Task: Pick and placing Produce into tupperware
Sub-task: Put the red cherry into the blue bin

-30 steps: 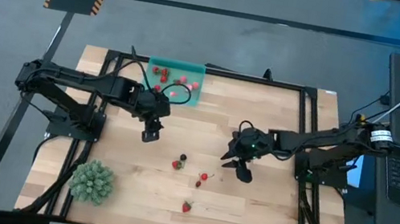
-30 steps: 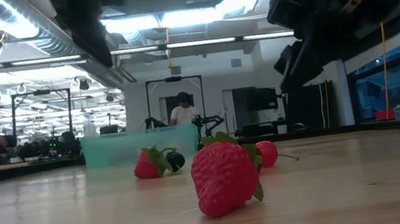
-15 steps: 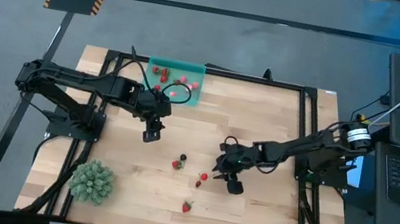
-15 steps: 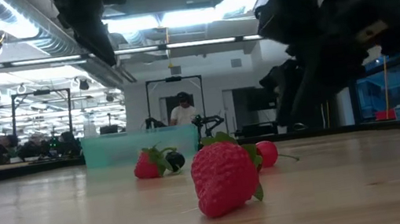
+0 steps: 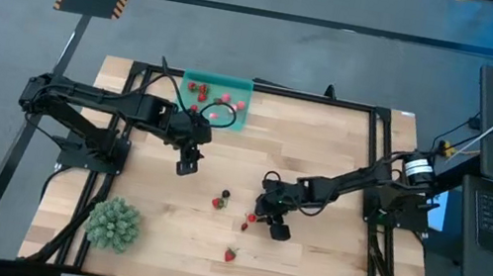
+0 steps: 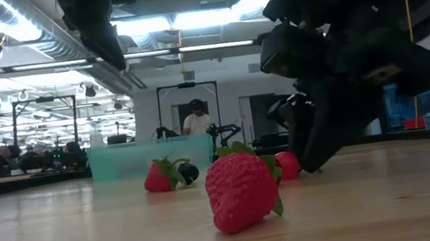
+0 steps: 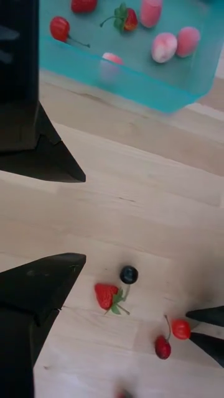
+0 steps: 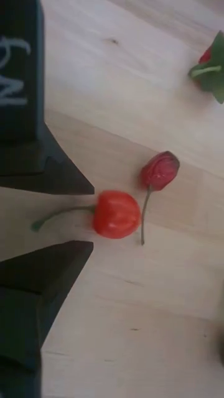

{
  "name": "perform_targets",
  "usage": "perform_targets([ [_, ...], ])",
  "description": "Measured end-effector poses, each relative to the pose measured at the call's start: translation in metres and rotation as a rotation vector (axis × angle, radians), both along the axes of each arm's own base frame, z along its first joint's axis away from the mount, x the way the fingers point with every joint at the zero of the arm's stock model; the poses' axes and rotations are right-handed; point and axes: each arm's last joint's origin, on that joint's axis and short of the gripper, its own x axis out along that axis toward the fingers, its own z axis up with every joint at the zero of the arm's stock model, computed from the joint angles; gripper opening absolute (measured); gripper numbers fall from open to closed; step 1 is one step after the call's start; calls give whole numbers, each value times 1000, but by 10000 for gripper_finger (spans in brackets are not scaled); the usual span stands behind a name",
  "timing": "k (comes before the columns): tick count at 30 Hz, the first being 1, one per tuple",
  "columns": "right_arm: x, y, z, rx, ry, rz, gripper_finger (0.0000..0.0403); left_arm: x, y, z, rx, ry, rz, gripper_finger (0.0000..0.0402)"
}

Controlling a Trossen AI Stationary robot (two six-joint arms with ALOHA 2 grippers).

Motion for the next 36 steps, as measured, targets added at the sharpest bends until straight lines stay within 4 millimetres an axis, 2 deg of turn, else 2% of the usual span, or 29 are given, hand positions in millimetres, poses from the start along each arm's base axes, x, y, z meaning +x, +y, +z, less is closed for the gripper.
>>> perform_targets([
  [6, 1, 0, -3, -10, 1, -9, 122, 1, 0, 1, 19, -8, -33, 190],
  [14, 1, -1, -3, -24, -3, -27, 14, 1, 0, 1, 20, -11, -33, 190],
  [19, 2, -3, -1, -80, -30, -43, 8, 1, 0, 1, 20, -9, -33, 190],
  [21, 1, -9, 5, -112, -47, -53, 6, 1, 0, 1, 20, -9, -33, 190],
  [24, 8, -24, 27, -137, -122, -87, 6, 1, 0, 0, 19, -3, -33, 190],
  [28, 17, -44, 68, -161, -234, -105, 4, -2, 0, -1, 18, 30, -34, 190],
  [33, 31, -82, 124, -210, -395, -199, 3, -9, -1, -4, 14, 109, -37, 190],
  [36, 45, -107, 147, -233, -408, -249, 2, -13, -1, -6, 12, 156, -38, 190],
])
